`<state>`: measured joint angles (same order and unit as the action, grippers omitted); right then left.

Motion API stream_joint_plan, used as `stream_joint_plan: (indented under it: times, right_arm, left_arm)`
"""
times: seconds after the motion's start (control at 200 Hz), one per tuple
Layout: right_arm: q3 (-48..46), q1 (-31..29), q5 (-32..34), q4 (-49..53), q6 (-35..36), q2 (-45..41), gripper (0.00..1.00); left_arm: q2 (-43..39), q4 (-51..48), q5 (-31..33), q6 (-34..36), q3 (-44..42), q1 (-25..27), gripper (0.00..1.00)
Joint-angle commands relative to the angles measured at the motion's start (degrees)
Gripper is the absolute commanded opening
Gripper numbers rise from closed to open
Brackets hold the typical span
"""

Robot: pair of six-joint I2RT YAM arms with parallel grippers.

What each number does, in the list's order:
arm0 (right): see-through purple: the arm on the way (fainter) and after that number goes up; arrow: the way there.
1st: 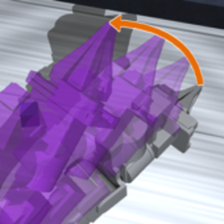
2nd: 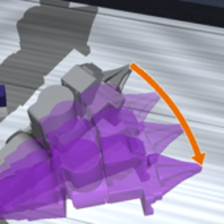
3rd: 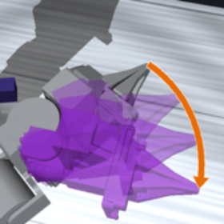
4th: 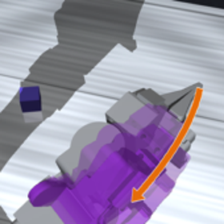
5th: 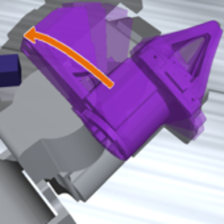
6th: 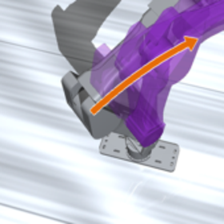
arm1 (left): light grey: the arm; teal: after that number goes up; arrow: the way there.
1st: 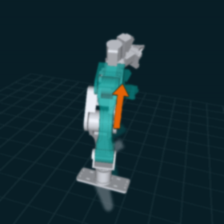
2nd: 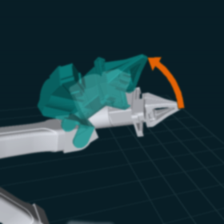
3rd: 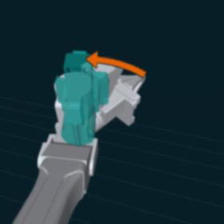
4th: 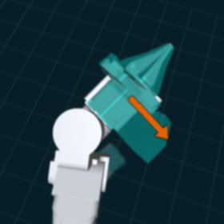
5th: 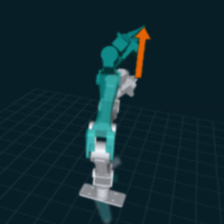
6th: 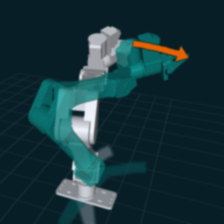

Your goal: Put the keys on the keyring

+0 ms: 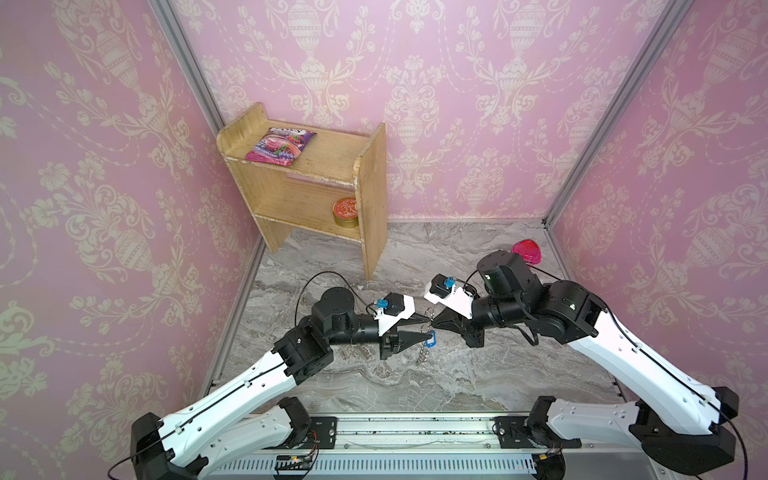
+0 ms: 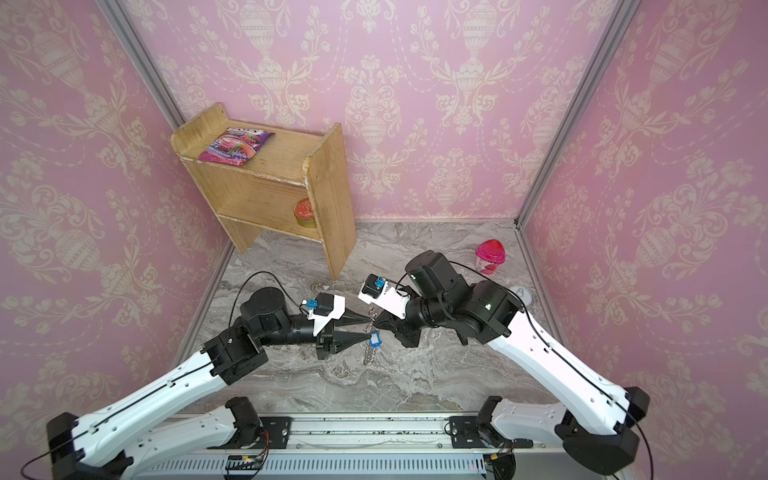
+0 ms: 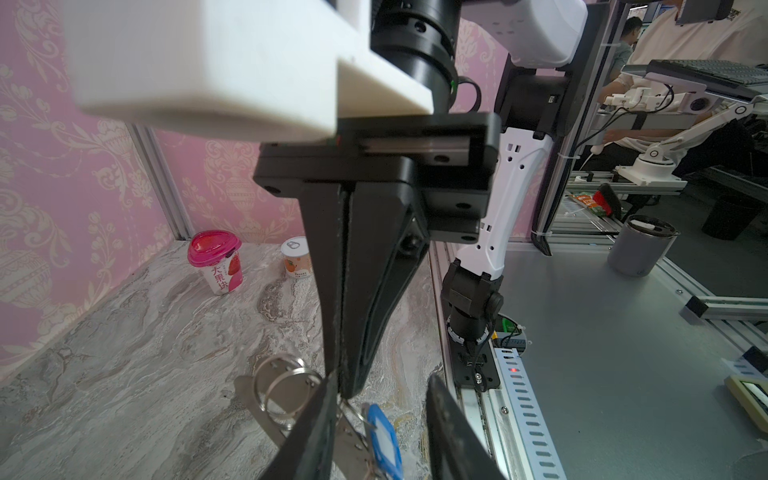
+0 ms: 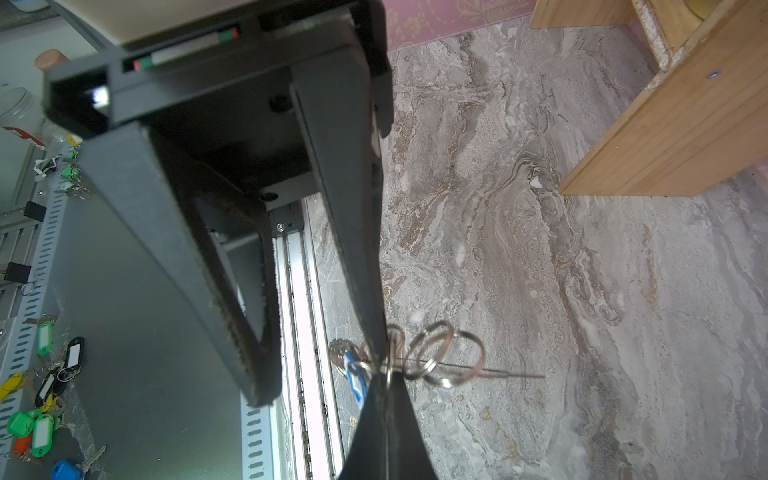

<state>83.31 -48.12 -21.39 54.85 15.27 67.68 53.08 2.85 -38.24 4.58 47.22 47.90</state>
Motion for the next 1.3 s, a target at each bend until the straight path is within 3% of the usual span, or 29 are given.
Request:
stream_joint_plan:
  times: [0.0, 0.726, 0.926, 1.146, 1.296]
  right_arm:
    - [1.68, -1.37, -2.97, 1.39, 1.64, -0.62, 0.0]
    - [1.59, -2.77, -2.97, 1.77, 1.99, -0.44, 0.0]
    - [1.59, -2.89, -1.54, 1.17, 2.12, -0.92, 0.0]
    - [1.42, -2.93, 0.89, 1.48, 2.14, -1.06, 0.0]
    - [1.42, -2.87, 1.03, 1.31, 2.18, -0.98, 0.0]
  left_arm:
    - [-0.73, -1.18, 4.25, 2.51, 1.73, -0.08, 0.39]
    - [-1.73, -1.55, 5.62, 4.21, 2.27, -0.09, 0.39]
    - [-0.82, -0.93, 2.76, 2.2, 2.35, -0.09, 0.33]
    - [-4.75, -0.19, 6.11, 1.9, 1.6, -0.09, 0.36]
    - [-5.42, -1.57, 5.06, 1.21, 2.51, -0.09, 0.34]
